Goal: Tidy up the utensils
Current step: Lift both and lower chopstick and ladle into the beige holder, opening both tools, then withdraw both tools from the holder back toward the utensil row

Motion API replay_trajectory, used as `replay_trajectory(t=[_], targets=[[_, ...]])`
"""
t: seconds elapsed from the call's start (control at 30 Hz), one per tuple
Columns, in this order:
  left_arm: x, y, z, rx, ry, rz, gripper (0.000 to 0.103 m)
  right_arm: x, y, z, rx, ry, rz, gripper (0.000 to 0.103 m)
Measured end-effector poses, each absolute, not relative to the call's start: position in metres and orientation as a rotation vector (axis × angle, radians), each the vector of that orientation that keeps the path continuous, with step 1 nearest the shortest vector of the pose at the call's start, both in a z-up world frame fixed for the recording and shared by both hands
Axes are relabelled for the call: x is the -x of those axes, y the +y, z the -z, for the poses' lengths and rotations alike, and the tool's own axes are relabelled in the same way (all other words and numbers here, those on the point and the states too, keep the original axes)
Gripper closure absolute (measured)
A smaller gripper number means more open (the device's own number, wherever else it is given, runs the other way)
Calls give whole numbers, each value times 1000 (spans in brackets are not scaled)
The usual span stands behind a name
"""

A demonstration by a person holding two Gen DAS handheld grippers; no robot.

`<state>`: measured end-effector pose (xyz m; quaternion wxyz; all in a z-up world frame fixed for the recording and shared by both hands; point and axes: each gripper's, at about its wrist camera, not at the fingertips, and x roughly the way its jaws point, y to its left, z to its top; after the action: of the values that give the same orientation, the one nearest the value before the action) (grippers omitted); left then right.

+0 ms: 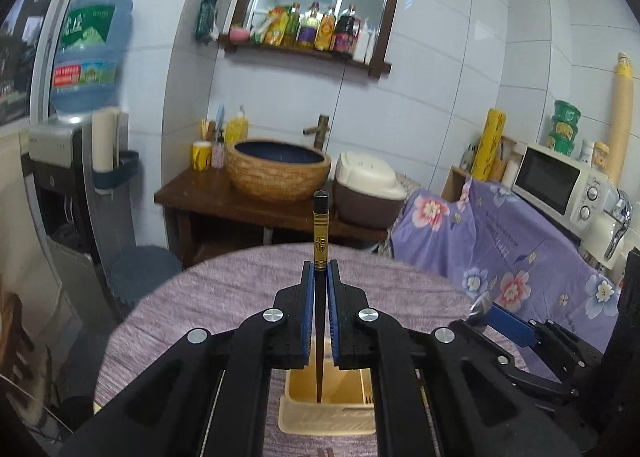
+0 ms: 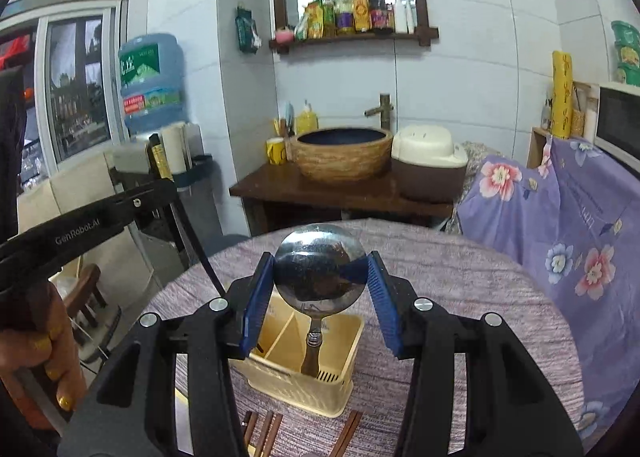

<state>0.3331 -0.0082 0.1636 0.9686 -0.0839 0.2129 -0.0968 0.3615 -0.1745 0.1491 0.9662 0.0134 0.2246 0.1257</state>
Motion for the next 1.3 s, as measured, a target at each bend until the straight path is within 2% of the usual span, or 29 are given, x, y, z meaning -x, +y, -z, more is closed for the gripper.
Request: replay_trajectory(t=[0.3,0.57,0.6,0.63,0.67,0.7,0.83,1.0,1.3], targets=[[-348,-7,-122,163,524,188,95,-373,-168,-109,18,505,-228,55],[-350,-8,-117,164,545,191,95,-373,-165,-103,35,485,-223,55],[-349,-8,-118,168,549,196,95,-370,-166,-104,37,467,-224,54],[-347,-6,-119,175,545,200,95,-369,-167,-105,38,455,-223,46],[-344,-5,-121,176,541,203,94,-365,-168,-106,37,444,-220,32],[-340,-3,-122,174,538,204,91,-359,-170,-108,33,425,-218,30],[-313,6,-119,167,528,179,49,-334,-180,-111,36,419,-168,30],[-276,16,-84,130,596,125,47,-300,-200,-83,28,534,-53,26],[-225,5,9,91,816,133,49,-248,-209,21,-33,860,-46,24]])
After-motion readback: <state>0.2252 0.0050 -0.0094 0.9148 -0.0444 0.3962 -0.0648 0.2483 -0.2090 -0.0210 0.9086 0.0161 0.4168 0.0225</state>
